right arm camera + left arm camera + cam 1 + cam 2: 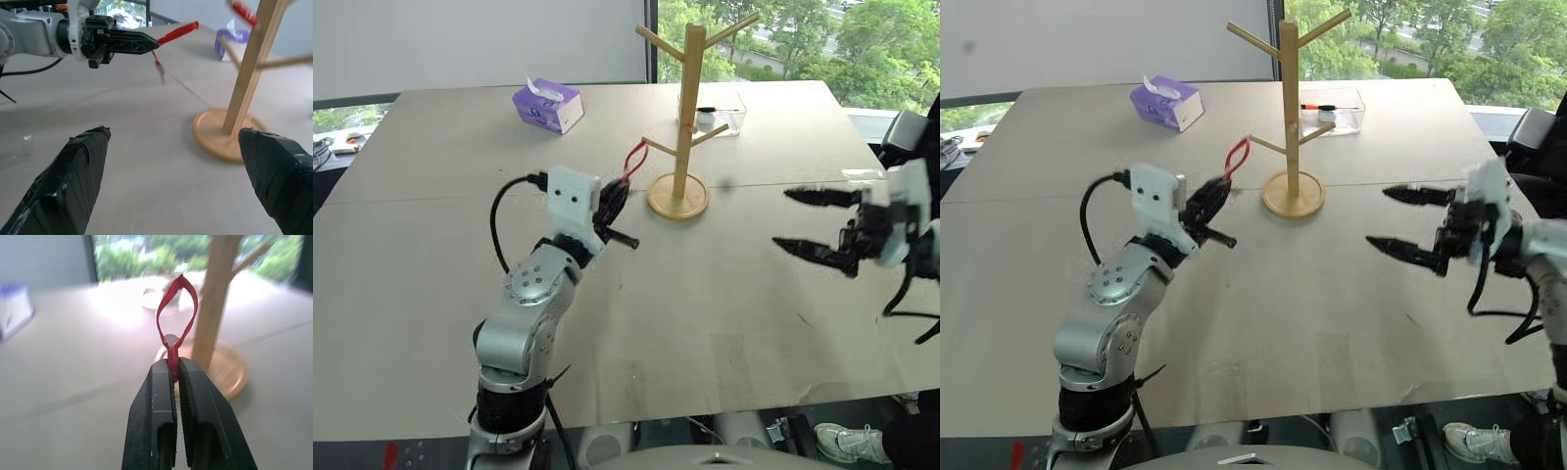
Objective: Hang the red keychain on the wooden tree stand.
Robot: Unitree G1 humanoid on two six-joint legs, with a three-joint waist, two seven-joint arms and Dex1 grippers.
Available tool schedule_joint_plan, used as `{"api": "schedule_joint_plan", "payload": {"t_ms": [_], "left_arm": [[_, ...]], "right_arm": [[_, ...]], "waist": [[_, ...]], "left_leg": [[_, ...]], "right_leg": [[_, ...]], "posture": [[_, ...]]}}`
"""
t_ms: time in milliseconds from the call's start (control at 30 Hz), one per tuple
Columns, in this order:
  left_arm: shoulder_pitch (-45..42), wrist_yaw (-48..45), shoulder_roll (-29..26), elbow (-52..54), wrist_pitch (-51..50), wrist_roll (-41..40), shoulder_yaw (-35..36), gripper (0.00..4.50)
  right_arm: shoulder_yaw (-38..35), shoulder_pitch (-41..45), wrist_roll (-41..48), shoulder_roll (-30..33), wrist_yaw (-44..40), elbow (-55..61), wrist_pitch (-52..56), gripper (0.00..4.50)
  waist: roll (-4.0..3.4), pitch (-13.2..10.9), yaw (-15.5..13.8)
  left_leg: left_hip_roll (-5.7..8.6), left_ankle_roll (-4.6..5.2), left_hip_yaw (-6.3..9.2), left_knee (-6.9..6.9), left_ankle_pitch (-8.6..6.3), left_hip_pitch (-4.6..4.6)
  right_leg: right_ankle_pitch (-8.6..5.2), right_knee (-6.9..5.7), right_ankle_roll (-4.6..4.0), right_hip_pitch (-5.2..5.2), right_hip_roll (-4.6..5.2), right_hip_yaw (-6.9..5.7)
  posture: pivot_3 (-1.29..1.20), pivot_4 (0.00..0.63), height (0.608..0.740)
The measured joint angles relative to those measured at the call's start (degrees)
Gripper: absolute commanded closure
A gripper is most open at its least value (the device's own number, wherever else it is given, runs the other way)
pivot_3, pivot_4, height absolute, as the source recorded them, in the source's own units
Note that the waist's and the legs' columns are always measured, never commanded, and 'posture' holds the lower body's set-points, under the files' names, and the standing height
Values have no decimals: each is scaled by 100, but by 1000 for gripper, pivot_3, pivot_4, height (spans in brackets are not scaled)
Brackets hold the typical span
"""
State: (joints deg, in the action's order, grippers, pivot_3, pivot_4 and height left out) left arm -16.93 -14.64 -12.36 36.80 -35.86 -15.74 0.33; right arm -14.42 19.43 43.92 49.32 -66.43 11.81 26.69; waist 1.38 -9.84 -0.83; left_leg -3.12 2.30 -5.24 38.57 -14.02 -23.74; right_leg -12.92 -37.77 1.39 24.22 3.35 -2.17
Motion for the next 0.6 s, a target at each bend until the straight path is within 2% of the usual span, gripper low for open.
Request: {"api": "schedule_joint_plan", "payload": {"t_ms": [233,400,600], "left_arm": [[-658,-117,59,34,274,-156,-116,4434],[-767,-115,61,-299,272,-101,-303,4434],[-757,-138,-18,-814,265,293,-879,4434]], "right_arm": [[-119,777,662,211,347,151,840,0],[-150,861,763,210,462,229,971,0],[-150,858,757,207,546,281,996,0]], "waist": [[1,0,1],[1,0,-1],[1,0,2]], "left_leg": [[6,0,12,5,0,0],[7,1,17,5,0,-6],[6,1,20,5,1,-3]], "right_leg": [[0,-2,1,-5,-6,-7],[0,6,2,-8,-9,-5],[0,4,2,-8,-13,-7]], "posture": [[0,150,740],[0,150,740],[0,150,740]]}}
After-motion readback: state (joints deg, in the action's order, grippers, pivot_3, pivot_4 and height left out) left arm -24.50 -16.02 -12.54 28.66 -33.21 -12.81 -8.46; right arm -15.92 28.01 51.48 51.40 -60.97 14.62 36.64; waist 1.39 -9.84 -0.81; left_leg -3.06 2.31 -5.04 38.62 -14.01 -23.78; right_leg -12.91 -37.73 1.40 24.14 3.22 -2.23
